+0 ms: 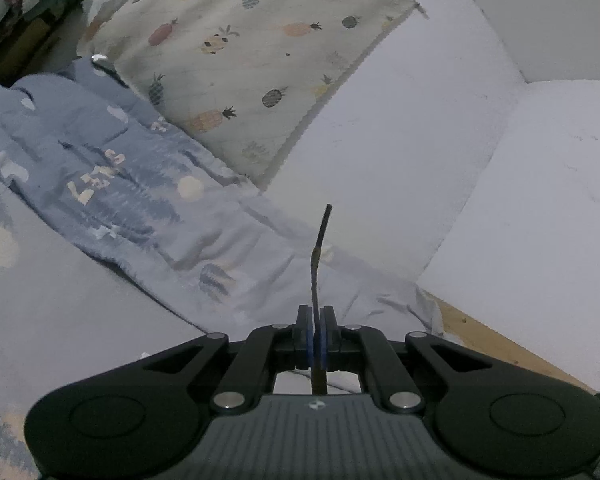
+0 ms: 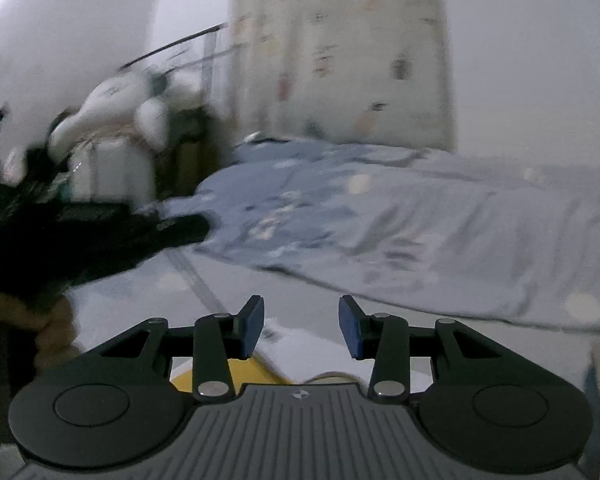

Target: Lace up shoes with both hands

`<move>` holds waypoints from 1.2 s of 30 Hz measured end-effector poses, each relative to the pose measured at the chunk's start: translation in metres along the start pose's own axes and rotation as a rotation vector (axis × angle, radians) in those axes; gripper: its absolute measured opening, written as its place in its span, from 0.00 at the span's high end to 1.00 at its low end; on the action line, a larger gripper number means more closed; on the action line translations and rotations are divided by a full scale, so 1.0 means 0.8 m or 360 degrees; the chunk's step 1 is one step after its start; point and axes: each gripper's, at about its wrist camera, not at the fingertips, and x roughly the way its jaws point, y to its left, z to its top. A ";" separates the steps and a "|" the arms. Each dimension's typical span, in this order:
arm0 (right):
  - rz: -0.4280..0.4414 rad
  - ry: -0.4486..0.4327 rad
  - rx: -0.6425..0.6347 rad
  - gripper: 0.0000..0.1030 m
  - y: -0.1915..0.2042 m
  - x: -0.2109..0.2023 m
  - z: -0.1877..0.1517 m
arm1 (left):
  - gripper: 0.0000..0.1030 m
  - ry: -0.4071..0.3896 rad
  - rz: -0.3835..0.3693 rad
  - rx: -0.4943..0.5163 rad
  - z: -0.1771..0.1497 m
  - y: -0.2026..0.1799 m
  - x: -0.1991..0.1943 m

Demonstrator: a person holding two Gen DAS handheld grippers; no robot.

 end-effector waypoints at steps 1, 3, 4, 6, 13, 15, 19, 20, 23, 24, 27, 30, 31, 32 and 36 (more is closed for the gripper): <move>0.0023 0.0002 -0.0047 0.59 0.013 0.004 -0.001 | 1.00 0.0004 -0.0007 -0.0002 0.000 0.000 0.000; 0.0068 -0.0009 -0.0113 0.60 0.036 0.010 -0.002 | 1.00 0.0015 -0.0019 0.0001 0.001 -0.001 0.000; 0.0082 -0.0021 -0.0140 0.60 0.046 0.012 -0.002 | 1.00 0.0024 -0.0026 0.0006 0.001 -0.002 -0.001; 0.0087 -0.0045 -0.0190 0.64 0.062 0.017 -0.002 | 1.00 0.0040 -0.0045 0.0012 0.000 -0.004 -0.003; 0.0096 -0.0072 -0.0170 0.91 0.079 0.028 -0.006 | 0.99 0.0117 -0.0149 0.0006 -0.002 -0.004 -0.004; 0.0128 -0.0066 -0.0133 0.97 0.079 0.029 -0.008 | 0.99 0.0127 -0.0158 0.0016 -0.002 -0.004 -0.005; 0.0185 -0.0044 -0.0046 0.98 0.073 0.029 -0.010 | 0.99 0.0101 -0.0161 -0.0029 0.003 0.003 -0.010; 0.0187 -0.0039 -0.0046 0.98 0.072 0.029 -0.011 | 0.99 0.0090 -0.0159 -0.0039 0.004 0.005 -0.011; 0.0158 -0.0033 -0.0061 0.98 0.070 0.028 -0.009 | 0.99 0.0058 -0.0148 -0.0056 0.007 0.007 -0.016; 0.0152 -0.0029 -0.0067 0.98 0.070 0.028 -0.008 | 0.99 0.0047 -0.0146 -0.0062 0.008 0.008 -0.017; 0.0133 -0.0018 -0.0081 0.98 0.070 0.031 -0.008 | 0.99 0.0019 -0.0140 -0.0067 0.010 0.008 -0.020; 0.0103 -0.0006 -0.0099 0.98 0.073 0.032 -0.009 | 0.99 -0.0011 -0.0129 -0.0067 0.012 0.008 -0.023; 0.0095 -0.0002 -0.0108 0.98 0.075 0.033 -0.009 | 0.99 -0.0024 -0.0126 -0.0065 0.012 0.008 -0.025; 0.0086 0.0002 -0.0117 0.98 0.076 0.033 -0.010 | 0.99 -0.0033 -0.0127 -0.0067 0.013 0.008 -0.025; 0.0074 0.0011 -0.0133 0.97 0.081 0.033 -0.009 | 1.00 -0.0049 -0.0135 -0.0054 0.016 0.007 -0.028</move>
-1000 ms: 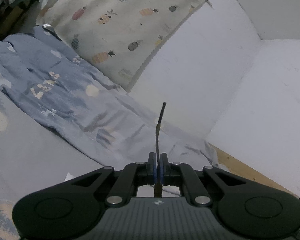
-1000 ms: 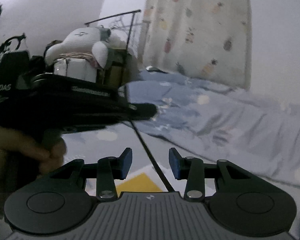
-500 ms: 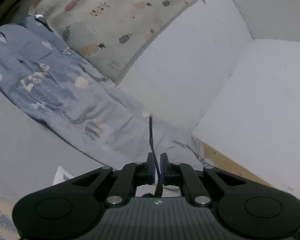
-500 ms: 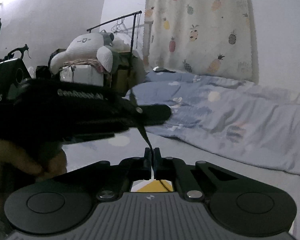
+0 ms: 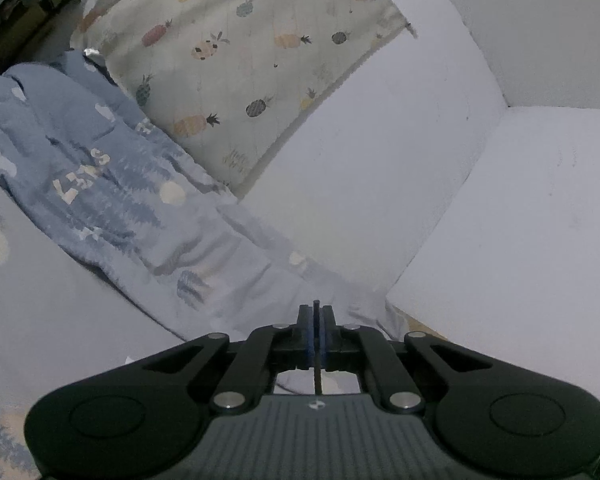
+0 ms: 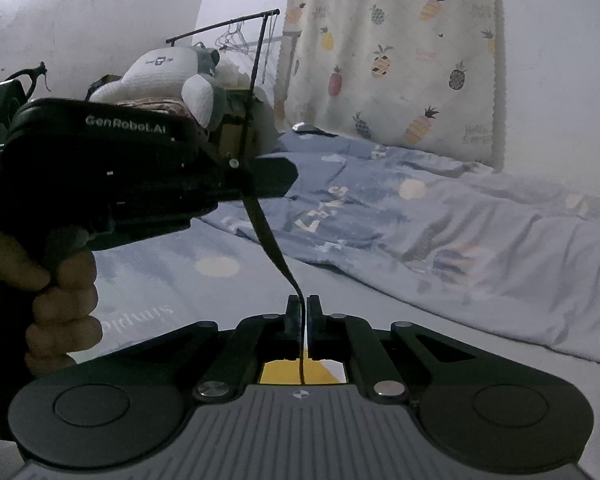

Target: Lace up shoes with both hands

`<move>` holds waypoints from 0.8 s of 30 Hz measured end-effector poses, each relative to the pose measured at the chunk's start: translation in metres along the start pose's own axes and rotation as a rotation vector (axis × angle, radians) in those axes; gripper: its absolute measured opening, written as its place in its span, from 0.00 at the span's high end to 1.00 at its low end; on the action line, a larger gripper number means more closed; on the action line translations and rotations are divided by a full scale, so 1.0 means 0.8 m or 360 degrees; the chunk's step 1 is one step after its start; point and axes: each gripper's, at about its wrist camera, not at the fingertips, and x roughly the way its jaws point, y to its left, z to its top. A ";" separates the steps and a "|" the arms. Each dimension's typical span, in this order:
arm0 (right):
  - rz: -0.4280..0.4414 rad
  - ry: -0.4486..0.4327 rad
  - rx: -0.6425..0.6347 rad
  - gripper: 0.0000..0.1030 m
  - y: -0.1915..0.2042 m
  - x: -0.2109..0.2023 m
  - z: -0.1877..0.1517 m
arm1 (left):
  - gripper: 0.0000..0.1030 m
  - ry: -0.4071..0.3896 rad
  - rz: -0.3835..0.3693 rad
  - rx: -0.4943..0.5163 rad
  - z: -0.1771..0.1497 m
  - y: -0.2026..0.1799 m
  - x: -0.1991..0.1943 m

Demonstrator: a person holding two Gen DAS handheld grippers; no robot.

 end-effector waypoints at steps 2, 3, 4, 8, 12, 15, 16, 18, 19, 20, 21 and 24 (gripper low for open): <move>-0.0012 -0.0002 -0.0007 0.88 0.003 -0.001 0.001 | 1.00 -0.0014 0.0017 0.0016 0.001 -0.002 -0.001; -0.0018 -0.0007 -0.0011 0.76 0.004 -0.002 0.001 | 1.00 -0.0024 0.0023 0.0015 0.001 -0.002 -0.002; -0.0024 -0.0021 -0.0018 0.70 0.006 -0.004 0.002 | 1.00 -0.0038 0.0033 0.0014 0.003 -0.002 -0.004; -0.0038 -0.0076 -0.0051 0.66 0.012 -0.013 0.005 | 1.00 -0.0095 0.0061 0.0002 0.009 -0.001 -0.011; -0.0056 -0.0090 -0.0099 0.66 0.019 -0.016 0.005 | 1.00 -0.0117 0.0046 0.0010 0.013 -0.002 -0.016; -0.0094 -0.0061 -0.0119 0.66 0.020 -0.013 0.004 | 1.00 -0.0119 0.0045 0.0020 0.014 -0.004 -0.016; -0.0106 -0.0050 -0.0117 0.66 0.019 -0.012 0.003 | 1.00 -0.0120 0.0046 0.0022 0.014 -0.004 -0.017; -0.0141 -0.0056 -0.0140 0.66 0.021 -0.014 0.003 | 1.00 -0.0121 0.0049 0.0020 0.015 -0.004 -0.017; -0.0159 -0.0066 -0.0161 0.66 0.024 -0.016 0.004 | 1.00 -0.0120 0.0053 0.0018 0.015 -0.004 -0.017; -0.0164 -0.0085 -0.0188 0.66 0.028 -0.017 0.006 | 1.00 -0.0119 0.0051 0.0017 0.015 -0.004 -0.017; -0.0167 -0.0113 -0.0216 0.66 0.034 -0.020 0.006 | 1.00 -0.0116 0.0048 0.0017 0.015 -0.005 -0.017; -0.0190 -0.0202 -0.0304 0.66 0.054 -0.028 0.007 | 1.00 -0.0107 0.0031 0.0015 0.015 -0.006 -0.017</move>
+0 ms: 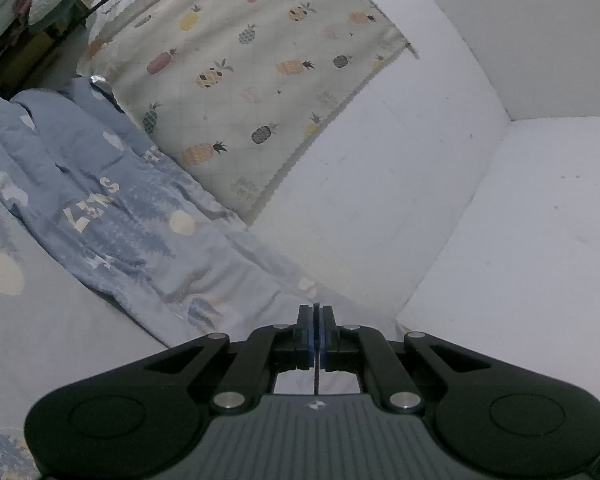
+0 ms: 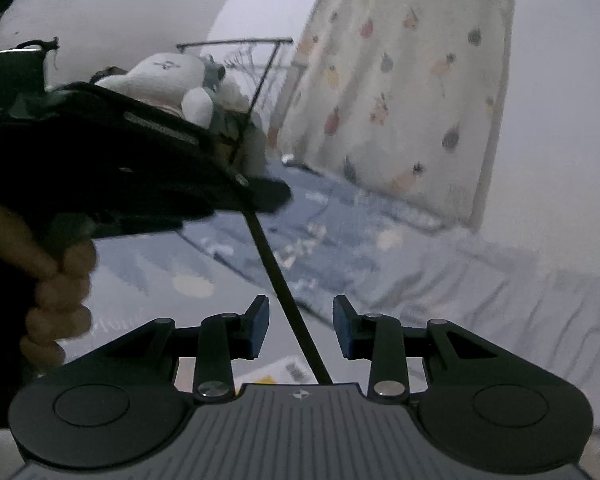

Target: Lace up shoes with both hands

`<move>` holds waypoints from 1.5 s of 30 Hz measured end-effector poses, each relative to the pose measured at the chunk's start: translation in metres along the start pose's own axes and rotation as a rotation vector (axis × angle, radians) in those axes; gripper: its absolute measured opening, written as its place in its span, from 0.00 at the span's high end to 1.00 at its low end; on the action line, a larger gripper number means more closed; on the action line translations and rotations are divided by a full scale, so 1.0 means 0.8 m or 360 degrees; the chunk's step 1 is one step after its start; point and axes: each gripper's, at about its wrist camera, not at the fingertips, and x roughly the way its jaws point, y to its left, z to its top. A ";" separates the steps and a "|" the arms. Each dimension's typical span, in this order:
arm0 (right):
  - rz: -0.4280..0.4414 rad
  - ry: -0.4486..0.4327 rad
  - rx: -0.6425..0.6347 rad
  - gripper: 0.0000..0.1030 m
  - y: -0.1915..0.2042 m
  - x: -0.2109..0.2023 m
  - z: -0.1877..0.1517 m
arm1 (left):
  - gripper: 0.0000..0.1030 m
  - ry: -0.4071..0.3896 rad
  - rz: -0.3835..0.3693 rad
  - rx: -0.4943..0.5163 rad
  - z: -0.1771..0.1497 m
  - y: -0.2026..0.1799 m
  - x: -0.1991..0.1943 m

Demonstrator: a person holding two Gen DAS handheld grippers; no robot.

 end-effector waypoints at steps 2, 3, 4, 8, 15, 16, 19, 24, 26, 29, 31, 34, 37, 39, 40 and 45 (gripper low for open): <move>-0.0015 -0.0047 -0.0055 0.66 0.012 -0.004 0.003 | 1.00 0.0011 -0.0013 0.0000 0.000 0.000 0.000; -0.0022 -0.0066 -0.0082 0.66 0.019 -0.006 0.004 | 1.00 0.0020 -0.0020 -0.0004 0.000 0.000 0.001; -0.0029 -0.0086 -0.0109 0.66 0.025 -0.008 0.005 | 1.00 0.0030 -0.0027 -0.0009 -0.001 0.000 0.001; -0.0057 -0.0139 -0.0207 0.71 0.046 -0.011 0.008 | 1.00 0.0080 -0.0058 -0.0016 -0.005 -0.003 0.003; -0.0095 -0.0109 -0.0198 0.99 0.050 -0.001 0.009 | 1.00 0.0128 -0.0076 -0.0031 -0.011 -0.003 0.006; -0.0099 -0.0103 -0.0185 0.99 0.048 0.000 0.009 | 1.00 0.0130 -0.0073 -0.0036 -0.012 -0.002 0.006; -0.0098 -0.0084 -0.0137 1.00 0.041 0.000 0.008 | 1.00 0.0117 -0.0063 -0.0068 -0.011 0.002 0.004; -0.0090 -0.0043 -0.0038 1.00 0.026 0.001 0.007 | 1.00 0.0102 -0.0056 -0.0082 -0.012 0.003 0.002; -0.0097 -0.0033 -0.0004 1.00 0.021 0.001 0.008 | 1.00 0.0104 -0.0061 -0.0091 -0.013 0.003 0.002; -0.0124 -0.0014 0.0030 1.00 0.015 0.003 0.009 | 1.00 0.0096 -0.0064 -0.0108 -0.014 0.002 0.002; -0.0143 0.0000 0.0050 1.00 0.010 0.004 0.010 | 0.92 0.0091 -0.0066 -0.0125 -0.015 0.003 0.001; -0.0167 0.0003 0.0061 1.00 0.004 0.005 0.011 | 0.89 0.0093 -0.0076 -0.0157 -0.016 0.005 0.000; -0.0181 0.0011 0.0066 1.00 0.003 0.005 0.011 | 0.89 0.0099 -0.0084 -0.0169 -0.017 0.005 0.001; -0.0179 0.0017 0.0073 1.00 0.001 0.007 0.012 | 0.89 0.0109 -0.0094 -0.0161 -0.018 0.004 0.001; -0.0184 0.0021 0.0074 1.00 0.001 0.008 0.013 | 0.91 0.0116 -0.0098 -0.0153 -0.019 0.004 0.002; -0.0191 0.0024 0.0067 1.00 0.002 0.008 0.014 | 1.00 0.0126 -0.0120 -0.0094 -0.022 -0.004 0.006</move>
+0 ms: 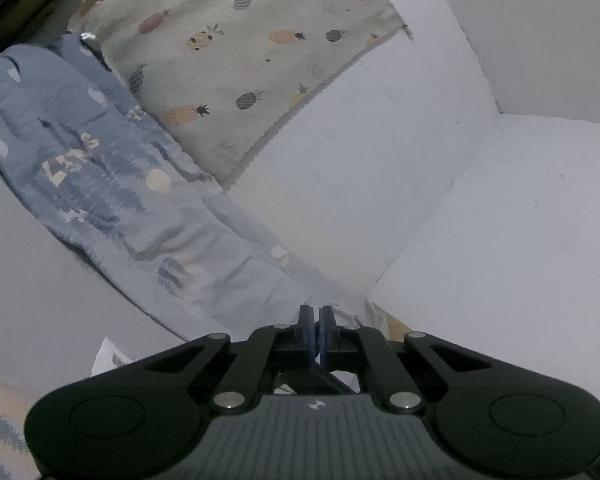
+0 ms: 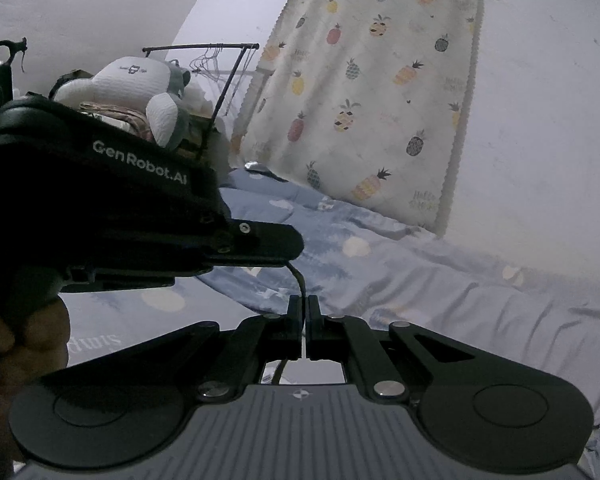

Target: Lace up shoes with both hands

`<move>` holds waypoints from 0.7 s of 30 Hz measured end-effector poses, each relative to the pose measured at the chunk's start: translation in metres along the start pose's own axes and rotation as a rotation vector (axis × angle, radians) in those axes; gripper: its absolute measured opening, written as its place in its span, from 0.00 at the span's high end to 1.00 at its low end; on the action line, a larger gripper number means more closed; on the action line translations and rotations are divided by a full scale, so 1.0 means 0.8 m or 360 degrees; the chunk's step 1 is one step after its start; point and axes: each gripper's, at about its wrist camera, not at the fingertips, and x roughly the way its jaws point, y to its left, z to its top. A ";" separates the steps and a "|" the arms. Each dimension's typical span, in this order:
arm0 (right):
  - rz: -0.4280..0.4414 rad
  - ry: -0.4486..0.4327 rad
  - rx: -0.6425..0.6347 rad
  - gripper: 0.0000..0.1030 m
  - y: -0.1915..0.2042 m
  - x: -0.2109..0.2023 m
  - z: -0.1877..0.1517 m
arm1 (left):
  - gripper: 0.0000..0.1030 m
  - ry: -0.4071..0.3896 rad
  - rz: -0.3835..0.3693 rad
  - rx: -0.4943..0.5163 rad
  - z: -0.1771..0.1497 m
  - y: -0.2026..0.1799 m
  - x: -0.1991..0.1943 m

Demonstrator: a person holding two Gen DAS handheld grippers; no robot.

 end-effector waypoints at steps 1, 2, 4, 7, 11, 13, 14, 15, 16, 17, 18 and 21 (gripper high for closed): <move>0.0001 -0.0001 -0.0002 1.00 0.000 0.000 -0.001 | 1.00 0.0003 0.0003 0.0012 0.000 -0.001 0.001; 0.0001 -0.0002 -0.0004 0.99 0.001 0.000 -0.001 | 1.00 0.0005 0.0012 0.0022 -0.001 -0.002 0.001; -0.0006 -0.0003 -0.0018 0.98 0.001 0.001 -0.001 | 1.00 0.0010 0.0031 0.0036 -0.001 -0.004 0.002; -0.0025 -0.0010 -0.0043 0.94 0.004 0.000 -0.003 | 1.00 0.0018 0.0054 0.0052 -0.001 -0.005 0.002; -0.0043 -0.0015 -0.0076 0.93 0.006 0.001 -0.004 | 1.00 0.0029 0.0079 0.0074 -0.001 -0.007 0.002; -0.0050 -0.0018 -0.0094 0.93 0.008 0.001 -0.004 | 1.00 0.0034 0.0092 0.0093 -0.002 -0.009 0.002; -0.0053 -0.0020 -0.0106 0.93 0.009 0.001 -0.004 | 1.00 0.0036 0.0099 0.0103 -0.002 -0.010 0.002; -0.0061 -0.0022 -0.0123 0.93 0.010 0.001 -0.005 | 1.00 0.0039 0.0105 0.0112 -0.002 -0.011 0.003; -0.0068 -0.0023 -0.0138 0.93 0.011 0.001 -0.005 | 1.00 0.0042 0.0108 0.0117 -0.003 -0.011 0.003; -0.0071 -0.0025 -0.0147 0.90 0.012 0.001 -0.005 | 1.00 0.0045 0.0109 0.0119 -0.003 -0.011 0.003; -0.0072 -0.0026 -0.0153 0.80 0.013 0.001 -0.006 | 1.00 0.0044 0.0112 0.0122 -0.003 -0.012 0.003; -0.0061 -0.0030 -0.0165 0.61 0.015 0.001 -0.007 | 1.00 0.0040 0.0114 0.0120 -0.003 -0.012 0.003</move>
